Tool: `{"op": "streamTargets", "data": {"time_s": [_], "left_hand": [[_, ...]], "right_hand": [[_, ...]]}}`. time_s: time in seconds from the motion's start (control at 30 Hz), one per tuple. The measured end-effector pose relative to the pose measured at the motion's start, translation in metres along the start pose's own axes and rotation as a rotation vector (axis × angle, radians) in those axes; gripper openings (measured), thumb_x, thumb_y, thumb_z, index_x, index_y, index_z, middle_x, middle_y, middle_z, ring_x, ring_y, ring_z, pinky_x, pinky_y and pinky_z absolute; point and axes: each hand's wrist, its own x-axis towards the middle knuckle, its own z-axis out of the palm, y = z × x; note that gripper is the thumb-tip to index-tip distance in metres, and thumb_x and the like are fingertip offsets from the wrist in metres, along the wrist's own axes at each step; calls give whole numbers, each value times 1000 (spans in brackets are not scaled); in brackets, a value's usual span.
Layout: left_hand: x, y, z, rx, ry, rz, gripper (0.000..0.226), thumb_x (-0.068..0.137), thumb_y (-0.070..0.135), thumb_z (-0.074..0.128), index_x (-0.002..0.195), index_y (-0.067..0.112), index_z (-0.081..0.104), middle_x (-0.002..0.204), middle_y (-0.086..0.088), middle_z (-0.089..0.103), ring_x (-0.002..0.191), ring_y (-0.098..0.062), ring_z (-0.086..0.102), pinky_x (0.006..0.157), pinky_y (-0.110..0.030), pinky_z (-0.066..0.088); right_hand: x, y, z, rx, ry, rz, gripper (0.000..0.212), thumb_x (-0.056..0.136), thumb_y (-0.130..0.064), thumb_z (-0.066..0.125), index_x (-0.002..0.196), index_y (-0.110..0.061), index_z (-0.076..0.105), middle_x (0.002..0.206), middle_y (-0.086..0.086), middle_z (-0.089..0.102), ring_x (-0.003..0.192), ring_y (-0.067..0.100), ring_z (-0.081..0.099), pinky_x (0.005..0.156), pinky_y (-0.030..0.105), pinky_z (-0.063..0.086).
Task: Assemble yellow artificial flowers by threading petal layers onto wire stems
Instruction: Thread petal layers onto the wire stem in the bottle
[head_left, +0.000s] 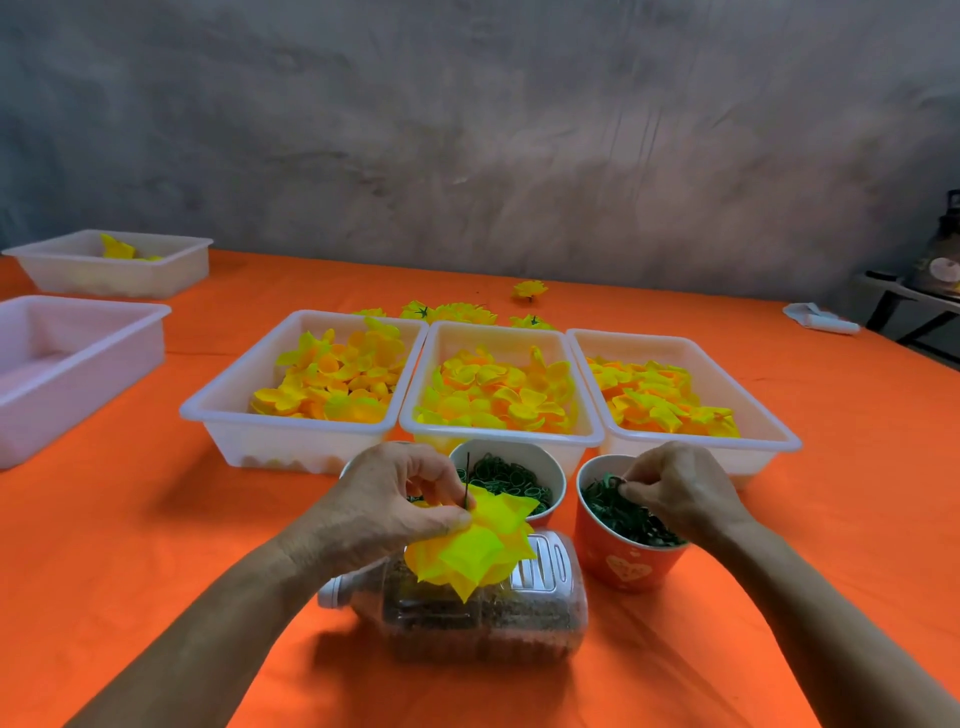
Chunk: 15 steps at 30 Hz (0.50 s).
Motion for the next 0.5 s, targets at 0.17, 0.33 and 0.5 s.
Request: {"op": "streamTargets", "data": {"time_s": [0.17,0.33,0.5], "left_hand": [[0,1,-1,19,0,-3,13,73,5,78,71,17,73,80,7,72,74,-5,62,74,-20,51],[-1,2,0,-6,3,-16,13,73,5,78,71,17,72,81,6,73,73,-2,62,72,-16,50],[-2,2,-1,0,-2,-15,16,74,6,78,70,20,71,83,5,73,77,-10,65,76,-22,53]], "right_hand": [[0,-4,-8,3,-70,-16,12,70,-15,81,63,-15,71,69,5,69,65,16,63,64,31,50],[-1,2,-11,-40,-47,-43,23,80,-9,69,63,-15,55,52,2,62,45,10,61,58,32,52],[-7,1,-7,141,-82,-10,24,76,-4,76,69,-20,59,69,6,67,42,11,61,45,22,46]]}}
